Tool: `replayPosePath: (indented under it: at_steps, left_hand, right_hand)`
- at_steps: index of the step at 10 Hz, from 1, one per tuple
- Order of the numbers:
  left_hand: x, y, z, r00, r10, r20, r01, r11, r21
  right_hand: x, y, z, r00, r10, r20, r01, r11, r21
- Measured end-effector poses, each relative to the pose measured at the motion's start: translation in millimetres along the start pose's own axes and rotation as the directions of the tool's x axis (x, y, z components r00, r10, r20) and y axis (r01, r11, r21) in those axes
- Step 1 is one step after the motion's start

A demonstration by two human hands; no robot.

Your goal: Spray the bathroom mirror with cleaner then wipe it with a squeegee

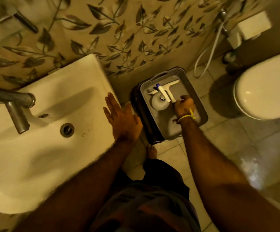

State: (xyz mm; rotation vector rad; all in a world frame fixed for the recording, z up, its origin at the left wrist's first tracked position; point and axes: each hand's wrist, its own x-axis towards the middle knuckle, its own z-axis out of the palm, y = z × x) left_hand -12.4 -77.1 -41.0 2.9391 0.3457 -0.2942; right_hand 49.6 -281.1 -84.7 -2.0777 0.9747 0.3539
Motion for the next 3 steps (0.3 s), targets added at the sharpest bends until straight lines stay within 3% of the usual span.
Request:
replayPosePath:
  at_steps: [1, 3]
  left_hand:
    - [-1, -2, -3, 1.0, -0.003, -0.003, 0.003, 1.0, -0.017]
    - [-5, -11, -18, 0.999, 0.041, 0.023, -0.039, 0.993, -0.109]
  right_hand:
    - [-34, 11, 2, 0.995, -0.066, -0.078, 0.072, 0.994, 0.079]
    - [-112, 15, 13, 0.951, -0.293, -0.101, 0.295, 0.955, 0.004]
